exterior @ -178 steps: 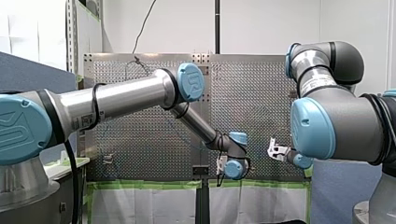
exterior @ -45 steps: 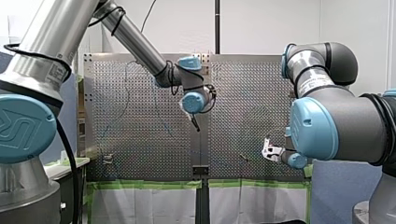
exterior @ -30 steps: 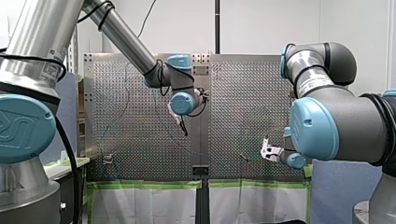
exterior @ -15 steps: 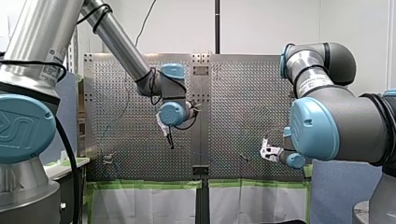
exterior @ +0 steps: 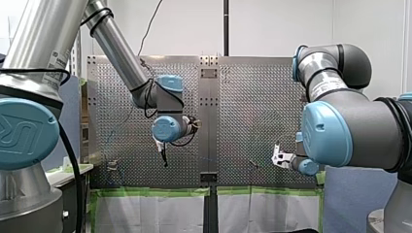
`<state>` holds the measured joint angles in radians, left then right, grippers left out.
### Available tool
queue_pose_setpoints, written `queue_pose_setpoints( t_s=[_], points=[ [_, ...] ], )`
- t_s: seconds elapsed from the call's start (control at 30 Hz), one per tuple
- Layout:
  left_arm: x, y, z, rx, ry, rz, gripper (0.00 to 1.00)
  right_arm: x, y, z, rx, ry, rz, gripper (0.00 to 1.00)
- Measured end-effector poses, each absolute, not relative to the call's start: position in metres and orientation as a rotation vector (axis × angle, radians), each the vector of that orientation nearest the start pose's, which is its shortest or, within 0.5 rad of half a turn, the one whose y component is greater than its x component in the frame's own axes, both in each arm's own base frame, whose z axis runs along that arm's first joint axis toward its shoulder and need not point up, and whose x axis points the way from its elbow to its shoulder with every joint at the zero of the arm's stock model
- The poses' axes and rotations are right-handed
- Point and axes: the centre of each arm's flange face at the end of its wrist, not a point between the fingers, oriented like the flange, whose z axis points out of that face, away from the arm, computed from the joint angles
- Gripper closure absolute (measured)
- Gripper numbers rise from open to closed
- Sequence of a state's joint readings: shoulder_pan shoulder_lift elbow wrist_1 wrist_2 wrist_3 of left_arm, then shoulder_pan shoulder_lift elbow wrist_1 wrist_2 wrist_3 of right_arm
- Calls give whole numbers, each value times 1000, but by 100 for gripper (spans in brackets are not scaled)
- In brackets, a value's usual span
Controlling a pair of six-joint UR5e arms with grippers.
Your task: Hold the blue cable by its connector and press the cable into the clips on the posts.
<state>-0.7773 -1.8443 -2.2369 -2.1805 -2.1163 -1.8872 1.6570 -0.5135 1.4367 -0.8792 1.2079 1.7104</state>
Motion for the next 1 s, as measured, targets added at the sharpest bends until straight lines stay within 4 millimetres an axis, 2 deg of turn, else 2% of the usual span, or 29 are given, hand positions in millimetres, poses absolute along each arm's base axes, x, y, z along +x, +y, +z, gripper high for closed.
queue_pose_setpoints(
  t_s=[0.37,0.63,1.0],
  points=[
    [233,-347,139,-93,1575,-553,0,228,-675,-43,1566,-1111,1583,100],
    [215,-328,123,-113,1590,-572,0,222,-667,-19,1567,-1100,1552,100],
    [184,-291,96,-66,1693,-474,0,219,-650,24,1540,-1083,1553,100]
  ],
)
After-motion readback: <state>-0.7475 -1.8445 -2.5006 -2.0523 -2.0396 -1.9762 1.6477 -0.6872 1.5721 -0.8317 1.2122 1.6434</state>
